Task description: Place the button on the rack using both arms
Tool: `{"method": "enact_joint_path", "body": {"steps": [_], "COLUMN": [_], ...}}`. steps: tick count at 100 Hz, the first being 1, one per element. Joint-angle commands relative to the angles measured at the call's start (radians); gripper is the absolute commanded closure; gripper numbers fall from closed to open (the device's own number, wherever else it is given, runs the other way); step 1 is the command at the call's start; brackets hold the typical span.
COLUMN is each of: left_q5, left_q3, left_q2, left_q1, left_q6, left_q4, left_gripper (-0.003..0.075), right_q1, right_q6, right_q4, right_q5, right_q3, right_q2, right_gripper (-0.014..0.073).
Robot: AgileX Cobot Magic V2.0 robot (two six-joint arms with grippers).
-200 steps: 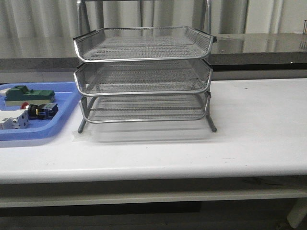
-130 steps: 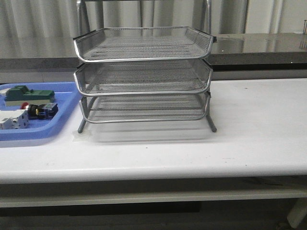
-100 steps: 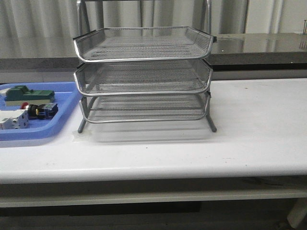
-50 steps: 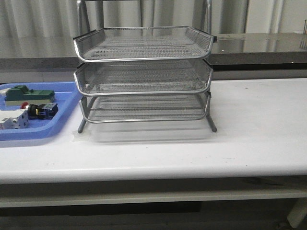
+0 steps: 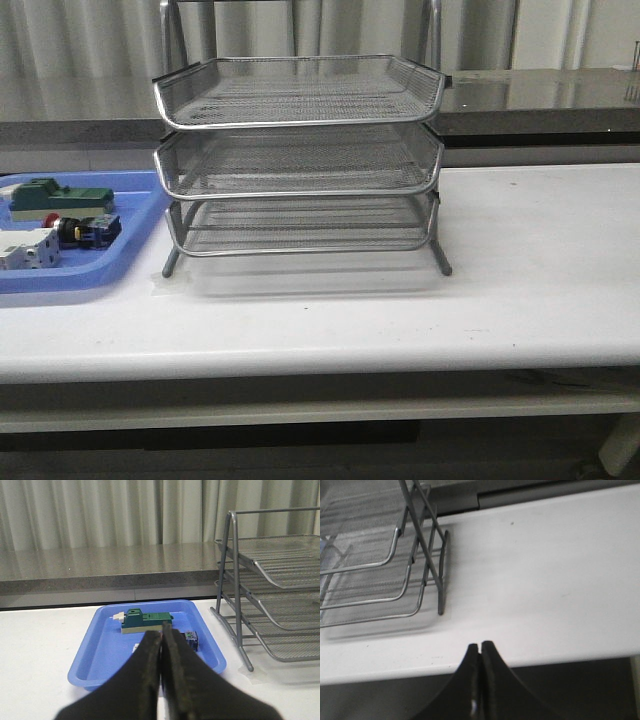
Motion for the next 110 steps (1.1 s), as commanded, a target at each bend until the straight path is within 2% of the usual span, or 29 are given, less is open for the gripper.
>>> {"method": "enact_joint_path", "body": {"steps": [1,36,59,64,71,85,92,97,110], "left_q5": [-0.081,-0.081,-0.081,-0.081,-0.081,-0.081,-0.081,-0.081,-0.081], "left_q3": [0.045,0.045,0.045,0.045,0.045,0.045,0.045,0.045,0.045], "left_q2": [-0.031,-0.031,-0.031,-0.031,-0.031,-0.031,-0.031,-0.031,-0.031], "left_q1": [0.002,0.002,0.002,0.002,0.002,0.002,0.002,0.002,0.002], "left_q6": [-0.010,-0.010,-0.010,-0.010,-0.010,-0.010,-0.010,-0.010,-0.010], "left_q4": [-0.008,-0.008,-0.008,-0.008,-0.008,-0.008,-0.008,-0.008,-0.008], "left_gripper": [0.0716,0.0716,0.0716,0.0716,0.0716,0.0716,0.0716,0.0716,0.0716], "right_q1": [0.001,0.001,0.001,0.001,0.001,0.001,0.001,0.001,0.002], "right_q6": [-0.004,-0.004,-0.005,-0.005,-0.005,-0.005,-0.005,-0.005,-0.032], "right_q4": [0.059,0.188,0.195,0.195,0.205,0.240,0.251,0.266,0.332], "right_q5": [-0.002,0.006,0.033,0.039,0.052,0.060,0.058,0.050,0.006], "right_q3": [-0.078,-0.089,-0.088,-0.088,-0.088,-0.087,-0.087,-0.087,-0.087], "right_q2": [0.092,0.272,0.316,0.316,0.316,0.316,0.316,0.316,0.333], "right_gripper": [0.0660,0.0660,0.0643,0.0601,0.0501,0.0197,0.0092,0.0067,0.0067]}}
